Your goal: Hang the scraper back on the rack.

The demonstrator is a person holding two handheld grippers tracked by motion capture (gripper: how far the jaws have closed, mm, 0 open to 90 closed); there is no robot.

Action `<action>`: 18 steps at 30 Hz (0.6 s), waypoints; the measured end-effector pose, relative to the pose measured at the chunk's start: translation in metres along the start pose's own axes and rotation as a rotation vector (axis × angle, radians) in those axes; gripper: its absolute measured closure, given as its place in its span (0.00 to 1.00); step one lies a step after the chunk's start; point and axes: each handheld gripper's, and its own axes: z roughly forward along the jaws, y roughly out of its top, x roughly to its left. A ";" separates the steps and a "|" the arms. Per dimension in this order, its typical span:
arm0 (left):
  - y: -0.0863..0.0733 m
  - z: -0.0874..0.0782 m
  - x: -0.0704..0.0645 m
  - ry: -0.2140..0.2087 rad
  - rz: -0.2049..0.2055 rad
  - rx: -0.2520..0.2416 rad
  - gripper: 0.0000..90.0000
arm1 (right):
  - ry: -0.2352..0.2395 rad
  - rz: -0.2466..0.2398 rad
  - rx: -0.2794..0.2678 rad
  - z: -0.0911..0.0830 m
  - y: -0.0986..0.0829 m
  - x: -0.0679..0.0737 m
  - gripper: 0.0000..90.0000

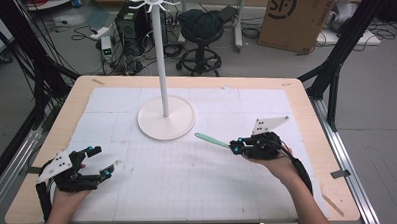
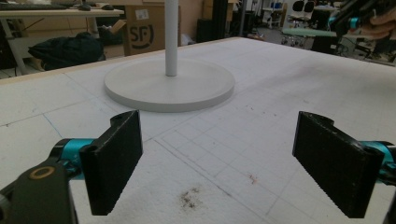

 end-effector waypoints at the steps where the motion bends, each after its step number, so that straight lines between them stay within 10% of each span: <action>1: 0.000 0.000 0.000 0.000 0.002 0.001 0.18 | -0.002 0.000 -0.011 -0.002 0.006 0.000 0.91; 18: 0.000 0.000 0.000 -0.006 0.002 -0.002 0.18 | -0.021 -0.010 -0.143 -0.056 0.137 -0.004 0.91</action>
